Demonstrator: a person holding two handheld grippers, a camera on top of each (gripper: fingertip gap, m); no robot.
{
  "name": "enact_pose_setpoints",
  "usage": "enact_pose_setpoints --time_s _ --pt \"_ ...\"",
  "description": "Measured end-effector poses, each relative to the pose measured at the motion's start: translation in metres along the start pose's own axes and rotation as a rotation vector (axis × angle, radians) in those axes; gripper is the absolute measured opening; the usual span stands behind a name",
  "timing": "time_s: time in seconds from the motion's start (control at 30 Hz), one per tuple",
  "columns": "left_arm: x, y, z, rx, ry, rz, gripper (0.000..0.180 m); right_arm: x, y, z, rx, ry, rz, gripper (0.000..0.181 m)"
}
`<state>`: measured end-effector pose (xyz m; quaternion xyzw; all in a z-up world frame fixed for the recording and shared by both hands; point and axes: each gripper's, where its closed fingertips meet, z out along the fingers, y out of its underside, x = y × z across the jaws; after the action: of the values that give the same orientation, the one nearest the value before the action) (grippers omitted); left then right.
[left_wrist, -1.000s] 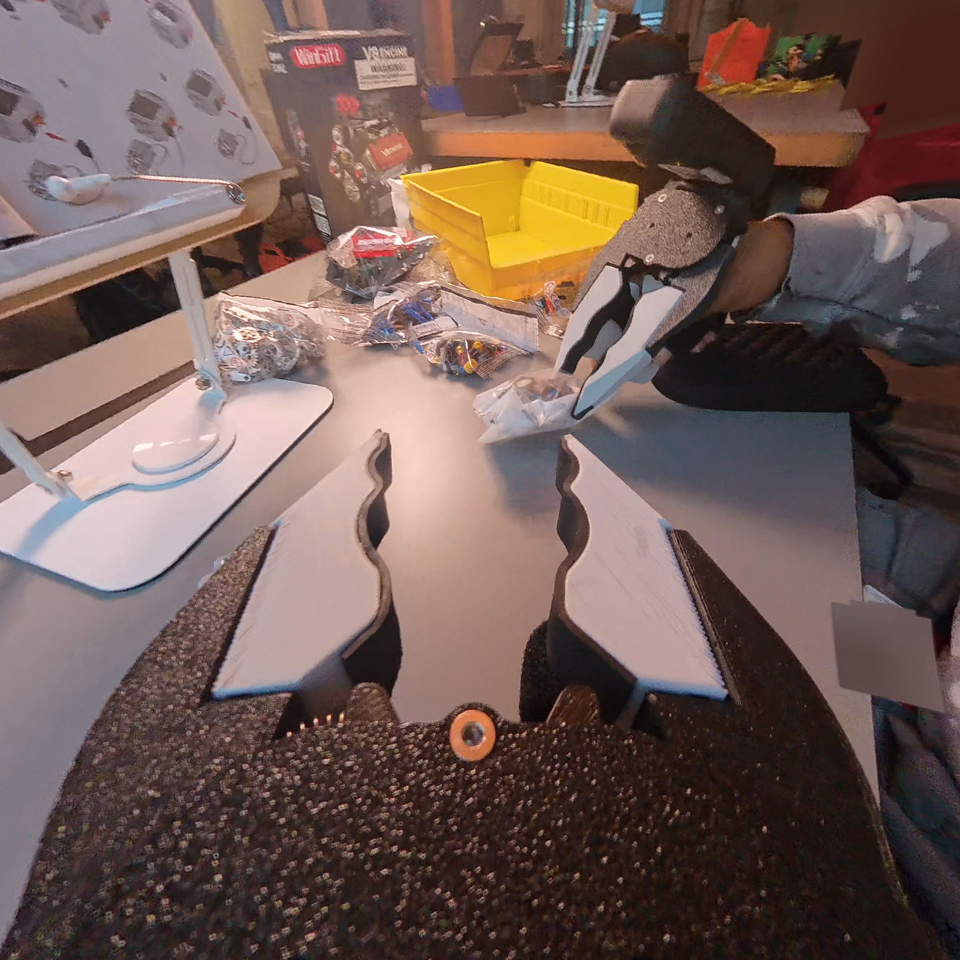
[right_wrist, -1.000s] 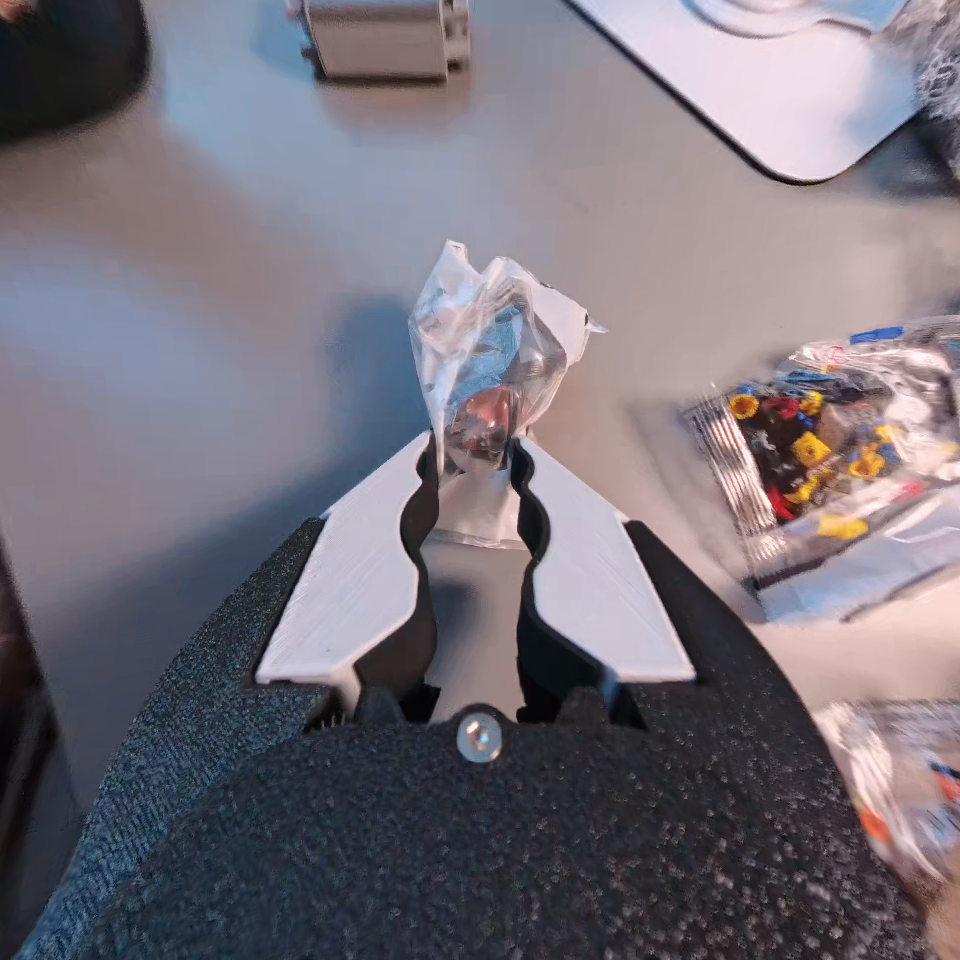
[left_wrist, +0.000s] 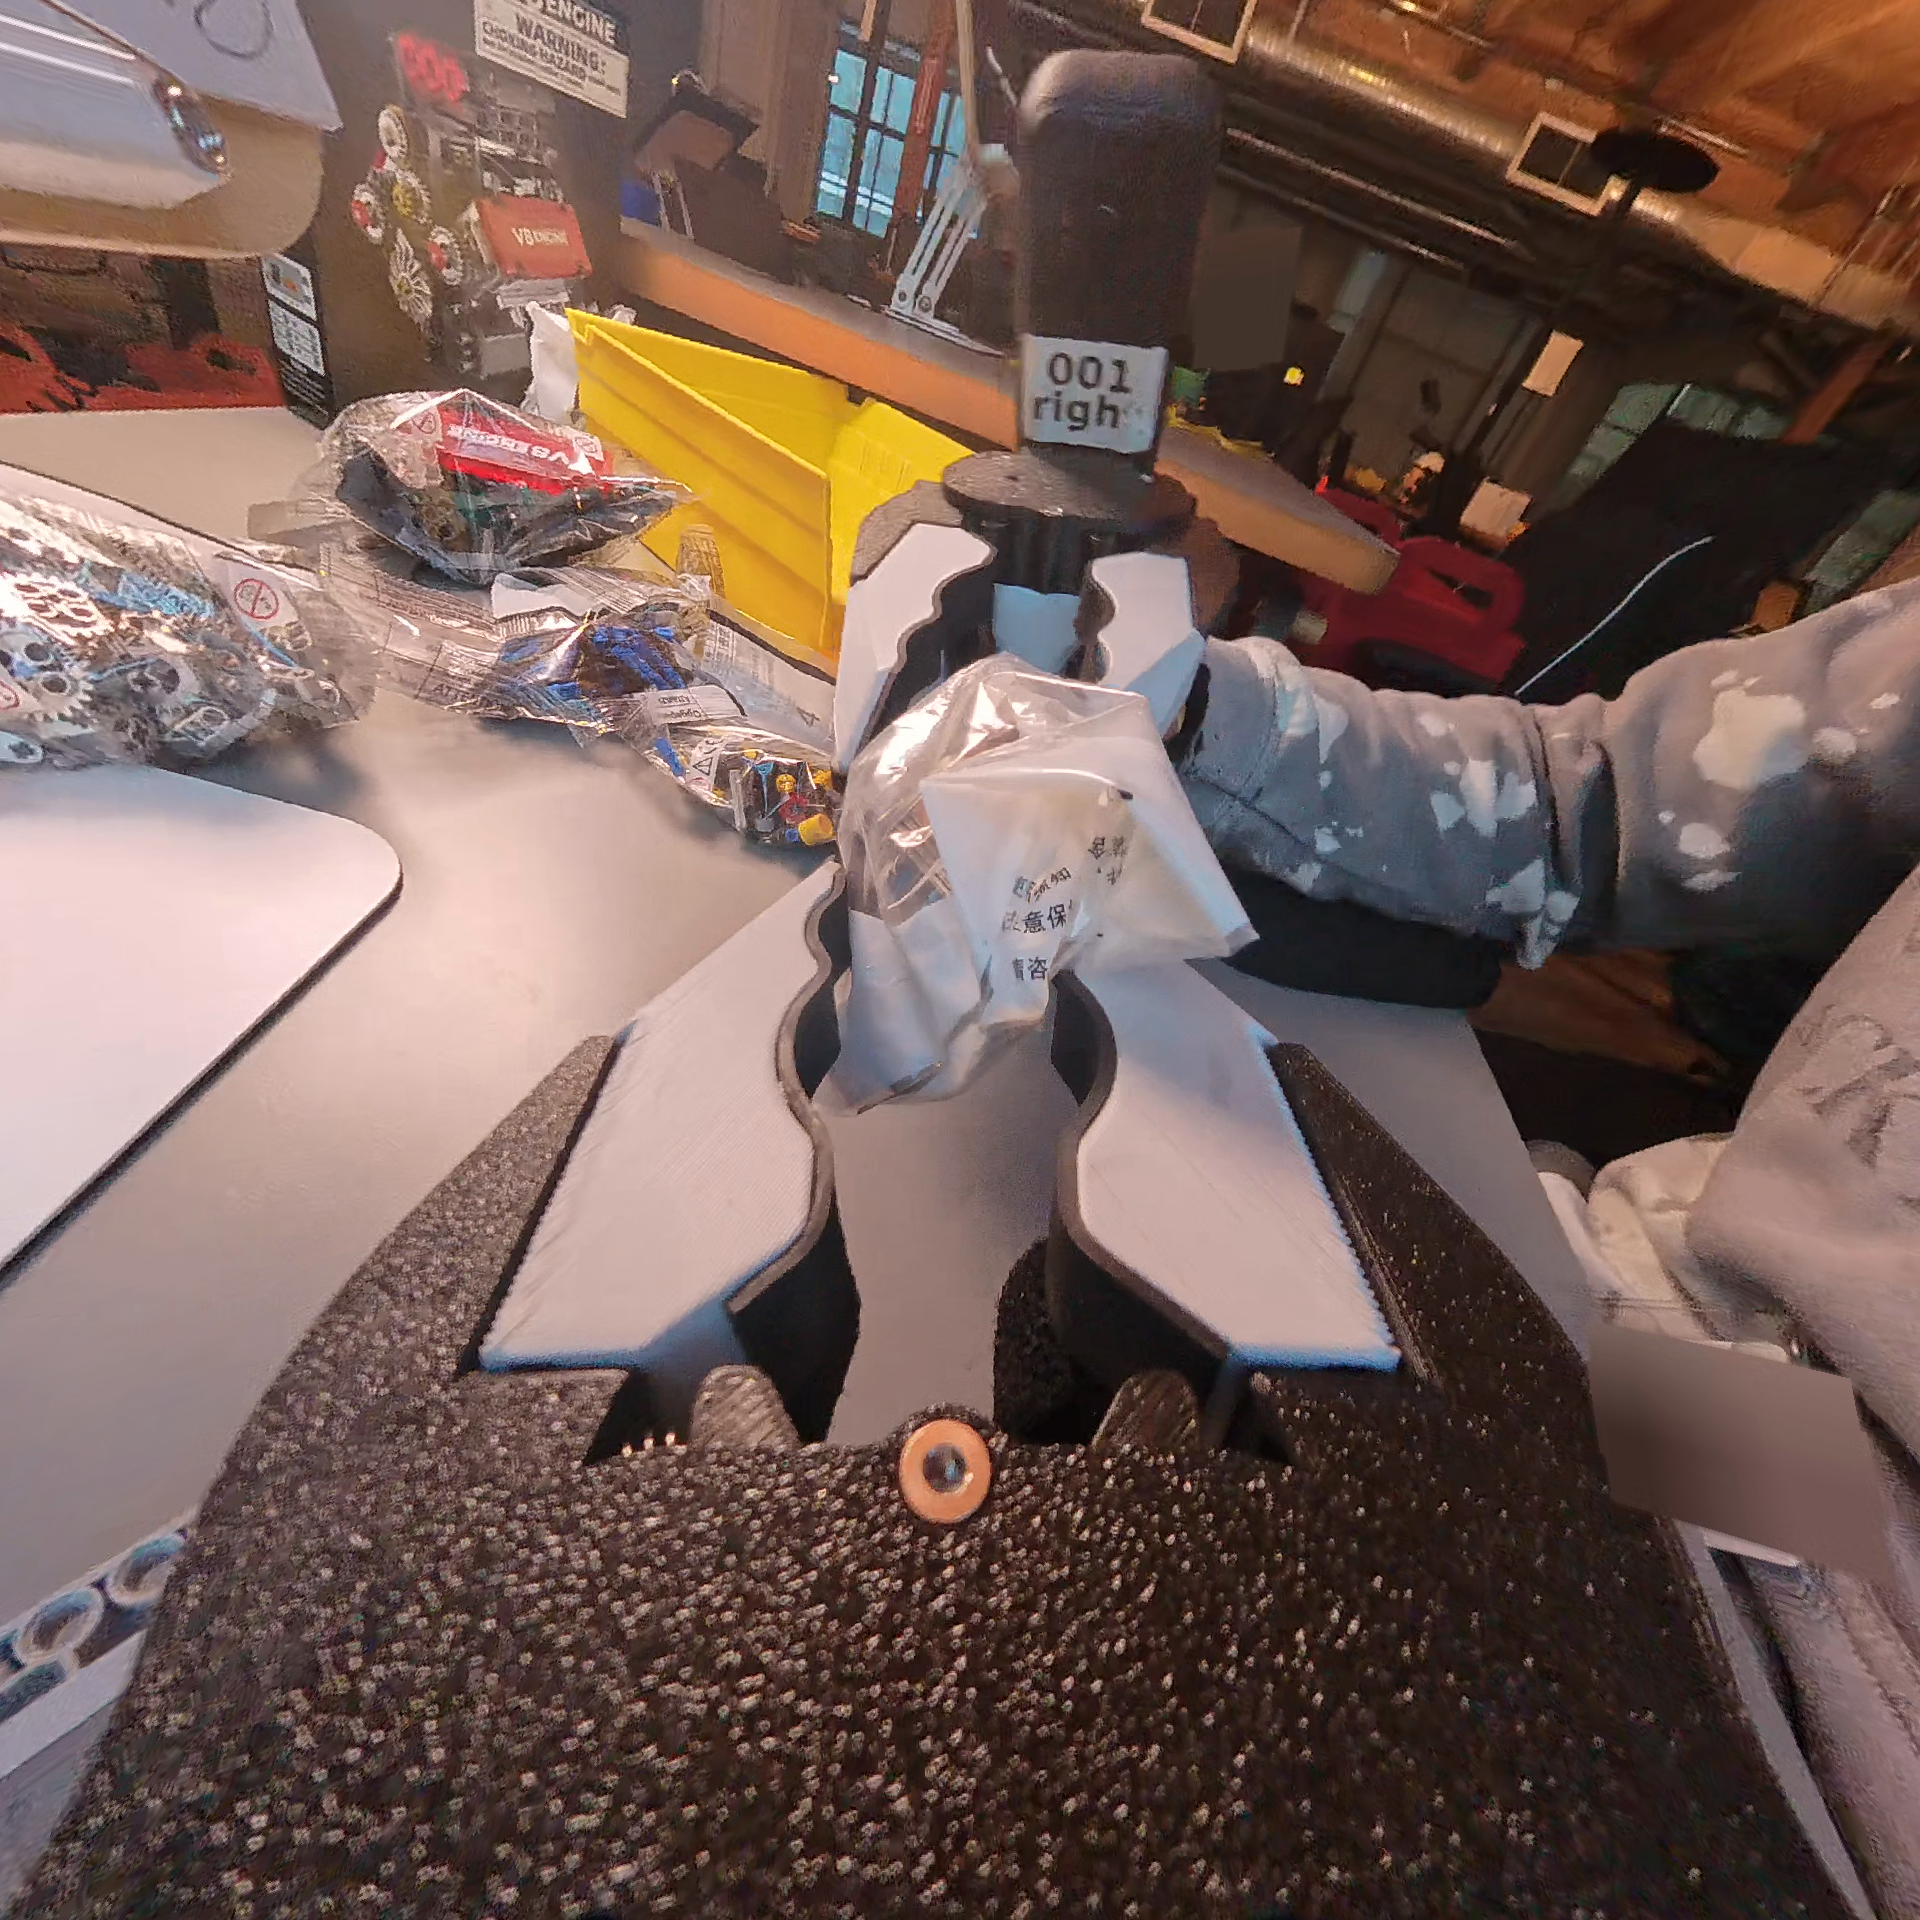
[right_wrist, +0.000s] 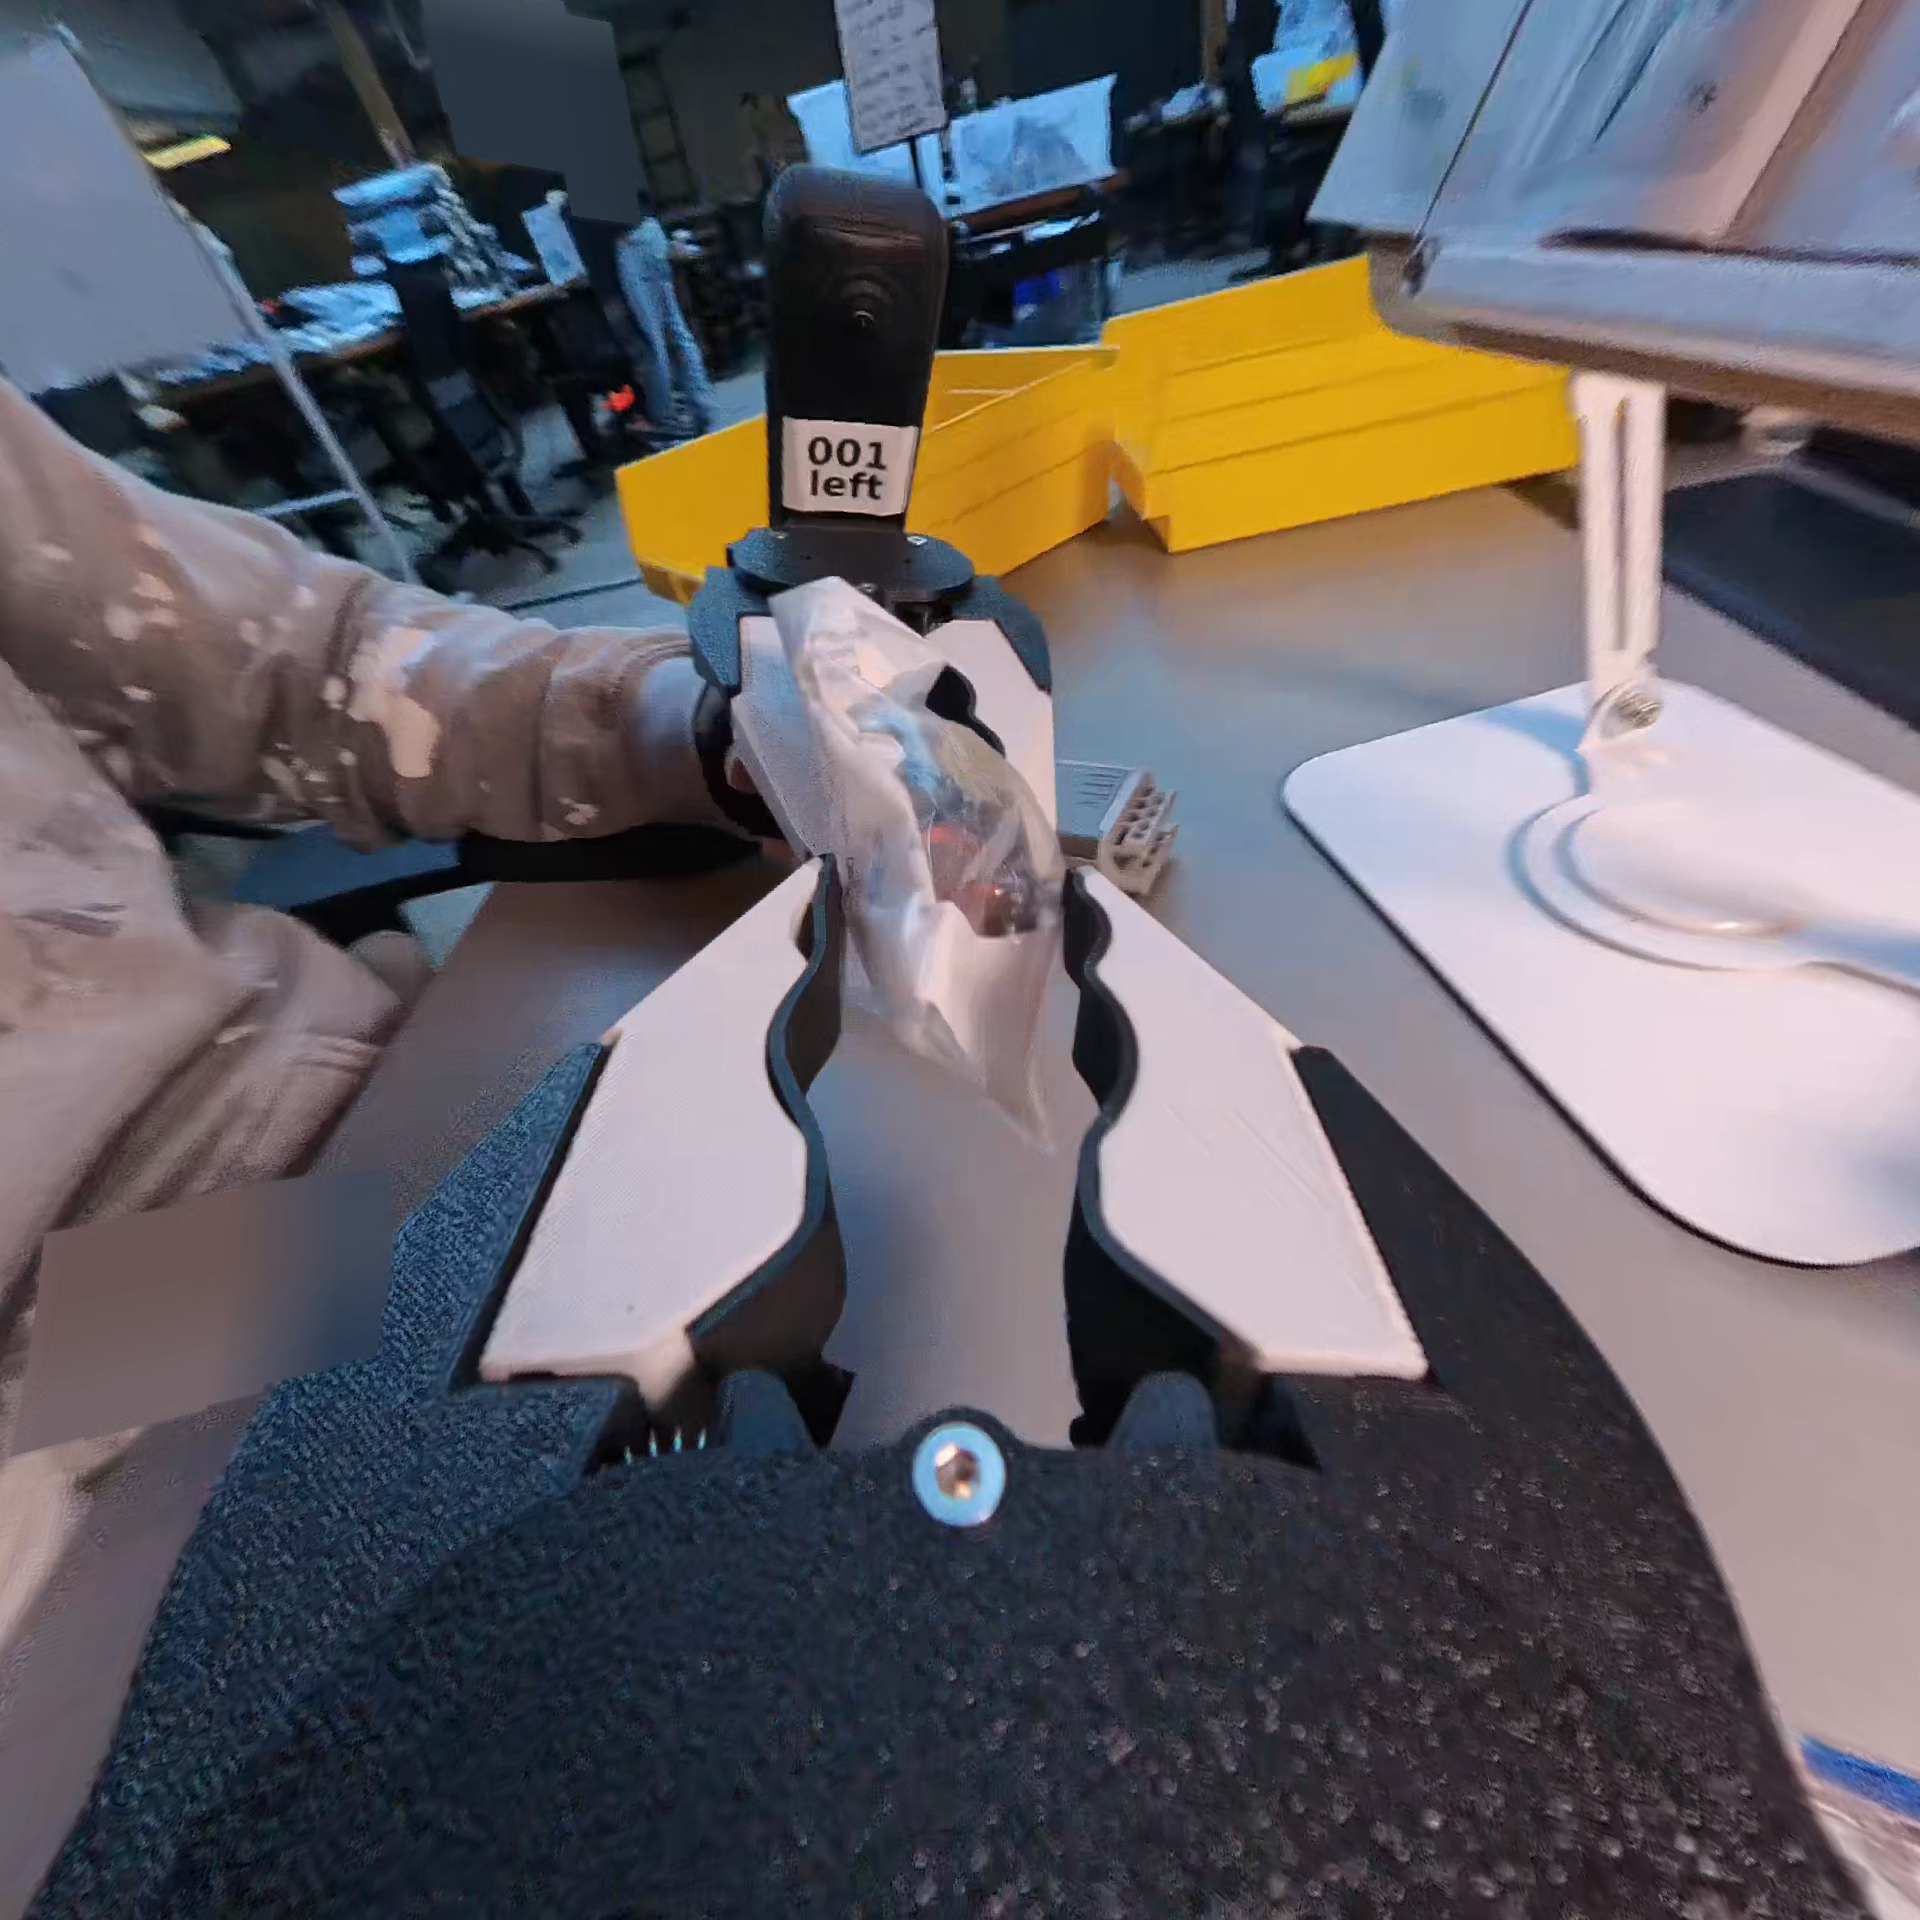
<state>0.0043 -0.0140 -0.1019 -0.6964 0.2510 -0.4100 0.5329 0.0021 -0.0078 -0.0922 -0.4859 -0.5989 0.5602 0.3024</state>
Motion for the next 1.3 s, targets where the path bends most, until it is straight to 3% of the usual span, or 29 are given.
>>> enact_pose_setpoints --time_s 0.2,0.37,0.47,0.53,0.63,0.8,0.87,1.03,1.17,1.3 --pt "0.003 0.0 0.002 0.011 0.02 -0.049 0.032 0.005 -0.008 -0.008 0.078 0.288 -0.324 0.054" --pt "-0.005 -0.006 -0.002 0.072 0.011 -0.226 0.03 0.004 -0.028 -0.012 0.038 0.521 -0.613 0.097" --pt "-0.024 -0.006 -0.008 0.122 -0.048 -0.386 0.026 0.0 -0.023 -0.003 -0.052 0.633 -0.897 0.101" --pt "-0.028 -0.006 -0.01 0.147 -0.04 -0.458 0.024 -0.003 -0.011 0.009 -0.111 0.668 -1.009 0.095" --pt "-0.032 -0.005 -0.013 0.162 -0.053 -0.508 0.02 -0.007 -0.005 0.02 -0.162 0.706 -1.145 0.063" --pt "-0.027 -0.009 -0.015 0.158 -0.029 -0.499 0.019 -0.001 0.0 0.02 -0.182 0.712 -1.107 0.025" --pt "-0.026 -0.004 -0.012 0.121 -0.04 -0.472 0.019 -0.002 0.003 0.019 -0.169 0.688 -1.076 0.0" --pt "-0.012 -0.005 -0.006 0.06 0.025 -0.352 0.028 -0.001 0.0 0.007 -0.058 0.631 -0.822 0.0" --pt "0.009 -0.014 -0.013 0.057 0.14 -0.287 0.05 -0.002 -0.008 -0.004 0.053 0.543 -0.57 0.0" --pt "0.007 -0.002 -0.013 -0.031 0.068 -0.089 0.056 -0.012 -0.005 -0.002 0.08 0.363 -0.346 0.0"
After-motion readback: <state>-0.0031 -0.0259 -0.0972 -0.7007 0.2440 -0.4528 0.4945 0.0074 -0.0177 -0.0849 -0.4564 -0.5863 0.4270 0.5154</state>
